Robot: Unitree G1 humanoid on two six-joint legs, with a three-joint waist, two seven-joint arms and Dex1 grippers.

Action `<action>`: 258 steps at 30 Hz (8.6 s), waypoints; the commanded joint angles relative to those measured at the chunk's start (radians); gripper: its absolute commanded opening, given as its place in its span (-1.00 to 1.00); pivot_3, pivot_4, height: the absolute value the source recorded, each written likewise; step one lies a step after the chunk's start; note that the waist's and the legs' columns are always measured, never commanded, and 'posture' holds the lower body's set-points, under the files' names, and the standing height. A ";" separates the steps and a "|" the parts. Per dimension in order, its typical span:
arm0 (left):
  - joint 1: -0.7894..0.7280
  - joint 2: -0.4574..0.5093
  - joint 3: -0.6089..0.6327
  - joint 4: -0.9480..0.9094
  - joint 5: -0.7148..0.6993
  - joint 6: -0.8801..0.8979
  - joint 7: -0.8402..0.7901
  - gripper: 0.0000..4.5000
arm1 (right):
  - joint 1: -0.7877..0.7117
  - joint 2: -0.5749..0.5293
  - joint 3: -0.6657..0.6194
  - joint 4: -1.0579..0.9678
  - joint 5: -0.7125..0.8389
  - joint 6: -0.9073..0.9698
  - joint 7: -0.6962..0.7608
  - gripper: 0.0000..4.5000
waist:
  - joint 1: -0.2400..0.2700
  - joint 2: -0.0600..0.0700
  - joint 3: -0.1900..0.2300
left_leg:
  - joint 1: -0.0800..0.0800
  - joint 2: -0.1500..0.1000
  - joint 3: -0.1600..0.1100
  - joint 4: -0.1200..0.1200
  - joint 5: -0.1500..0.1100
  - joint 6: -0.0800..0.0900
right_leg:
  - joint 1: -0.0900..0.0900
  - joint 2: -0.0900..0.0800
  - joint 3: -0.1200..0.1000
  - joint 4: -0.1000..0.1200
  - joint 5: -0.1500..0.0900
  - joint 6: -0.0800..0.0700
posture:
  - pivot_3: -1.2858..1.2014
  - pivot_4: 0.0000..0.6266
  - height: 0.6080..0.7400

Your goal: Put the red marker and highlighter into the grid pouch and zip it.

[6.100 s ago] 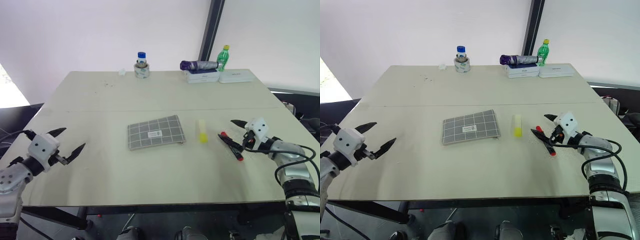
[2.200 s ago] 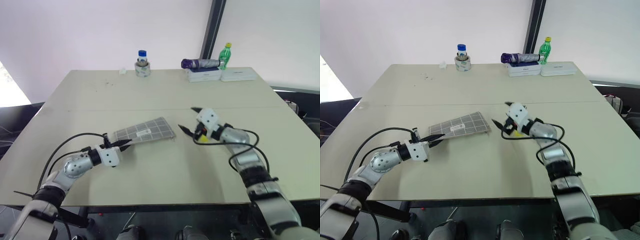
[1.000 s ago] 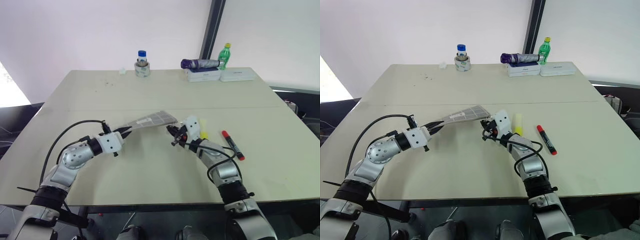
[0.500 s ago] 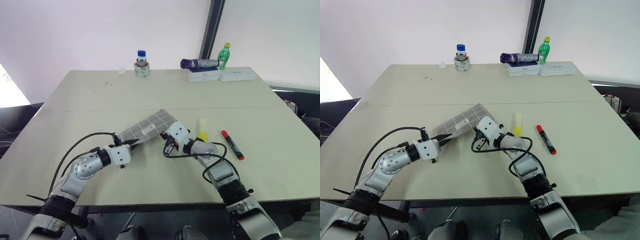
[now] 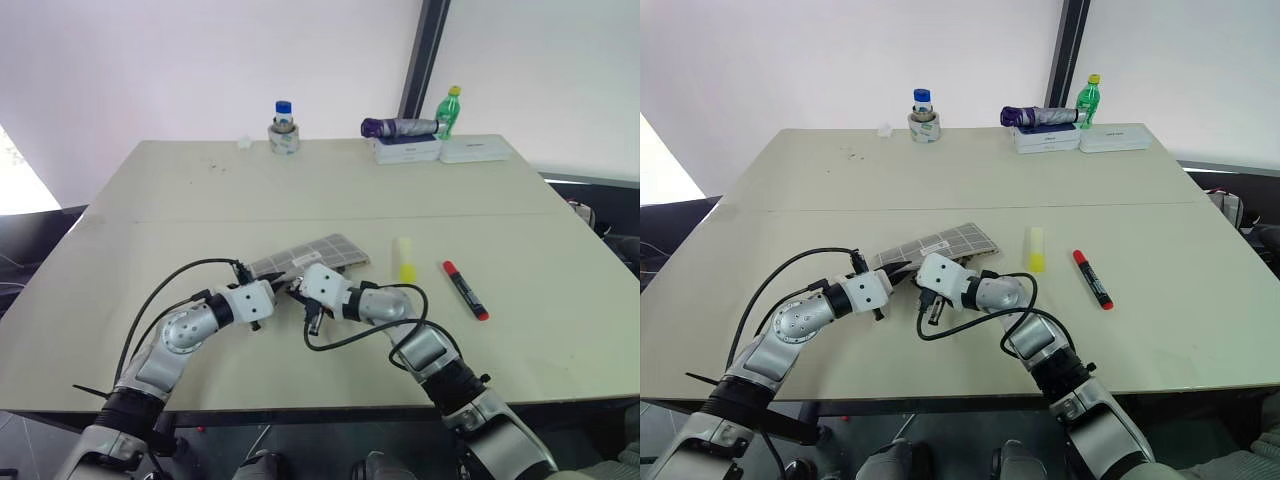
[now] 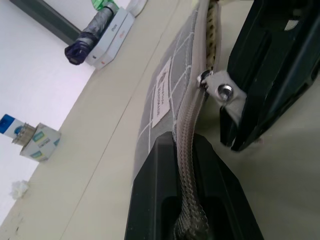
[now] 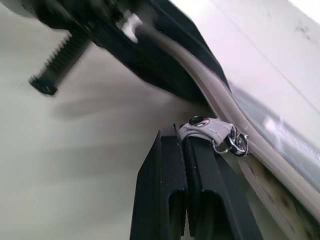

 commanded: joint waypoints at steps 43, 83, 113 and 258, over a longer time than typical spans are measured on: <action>-0.094 0.007 0.029 0.113 -0.014 -0.062 -0.027 -1.00 | 0.052 -0.040 -0.111 -0.167 0.181 -0.099 0.214 0.57 | 0.001 -0.001 0.000 | 0.000 0.000 0.000 0.000 0.000 0.000 | 0.000 0.001 0.000 0.000 0.000 0.000 | 0.03 -0.52 1.00; -0.058 0.029 0.062 0.161 -0.041 -0.099 0.019 -1.00 | 0.538 -0.110 -0.476 -0.658 0.205 0.284 -0.440 0.80 | 0.003 -0.001 0.000 | 0.000 0.000 -0.003 -0.001 -0.003 0.005 | 0.001 0.001 0.000 -0.002 0.000 -0.001 | 0.03 -0.52 1.00; -0.059 0.038 0.053 0.122 -0.026 -0.075 0.026 -1.00 | 0.126 -0.039 -0.465 -0.251 0.152 0.767 -0.614 -0.24 | 0.001 -0.001 0.000 | 0.000 0.000 -0.001 -0.001 -0.001 0.001 | 0.000 0.002 0.001 -0.001 0.000 -0.001 | 0.03 -0.52 1.00; -0.144 0.005 -0.032 0.234 -0.013 -0.187 -0.048 -1.00 | 0.494 -0.332 -0.678 -0.450 0.274 0.428 -0.316 0.98 | 0.005 -0.004 0.000 | 0.000 0.000 -0.003 0.000 -0.003 0.006 | 0.002 0.003 0.002 -0.003 0.000 -0.001 | 0.03 -0.52 1.00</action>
